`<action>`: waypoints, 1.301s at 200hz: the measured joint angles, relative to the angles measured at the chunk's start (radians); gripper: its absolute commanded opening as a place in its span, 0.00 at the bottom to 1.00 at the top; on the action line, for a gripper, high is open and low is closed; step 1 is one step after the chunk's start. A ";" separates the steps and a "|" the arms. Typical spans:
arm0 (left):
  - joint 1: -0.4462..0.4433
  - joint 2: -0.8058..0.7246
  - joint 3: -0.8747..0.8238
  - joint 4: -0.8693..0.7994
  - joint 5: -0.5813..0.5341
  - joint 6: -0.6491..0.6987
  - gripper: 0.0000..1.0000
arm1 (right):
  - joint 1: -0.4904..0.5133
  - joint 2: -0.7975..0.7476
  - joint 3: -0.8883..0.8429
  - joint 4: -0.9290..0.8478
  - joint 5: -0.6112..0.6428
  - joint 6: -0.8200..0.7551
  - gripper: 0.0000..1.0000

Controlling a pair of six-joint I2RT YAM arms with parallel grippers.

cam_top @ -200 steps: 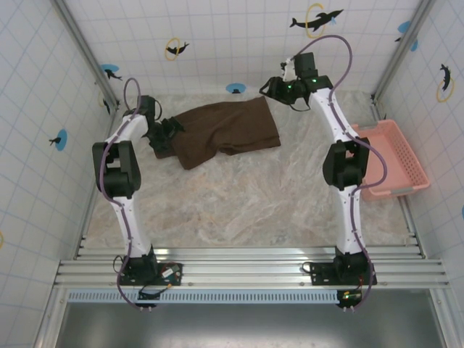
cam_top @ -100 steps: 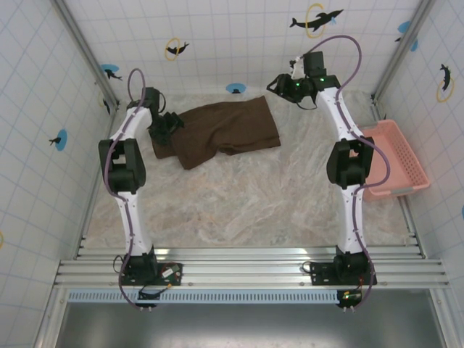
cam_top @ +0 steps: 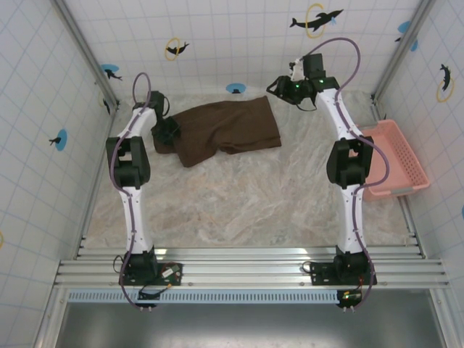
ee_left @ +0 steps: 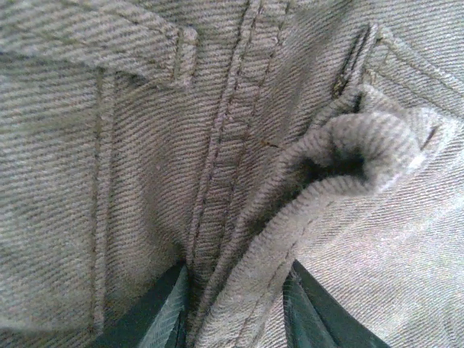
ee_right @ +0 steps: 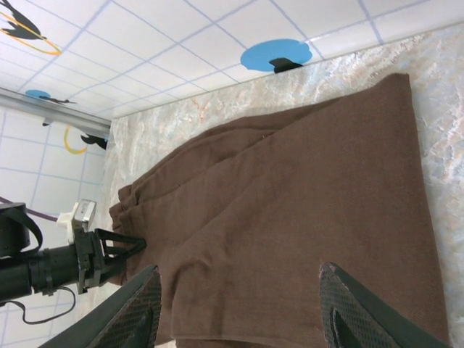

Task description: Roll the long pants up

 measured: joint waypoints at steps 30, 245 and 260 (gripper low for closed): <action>0.000 0.007 0.028 -0.019 0.002 0.002 0.20 | -0.005 0.000 -0.044 -0.007 0.000 -0.021 0.59; 0.002 0.007 0.065 -0.077 0.052 0.064 0.27 | -0.025 0.009 -0.061 -0.042 -0.008 -0.073 0.59; 0.002 0.007 0.065 -0.077 0.053 0.064 0.27 | -0.025 0.009 -0.063 -0.042 -0.010 -0.073 0.59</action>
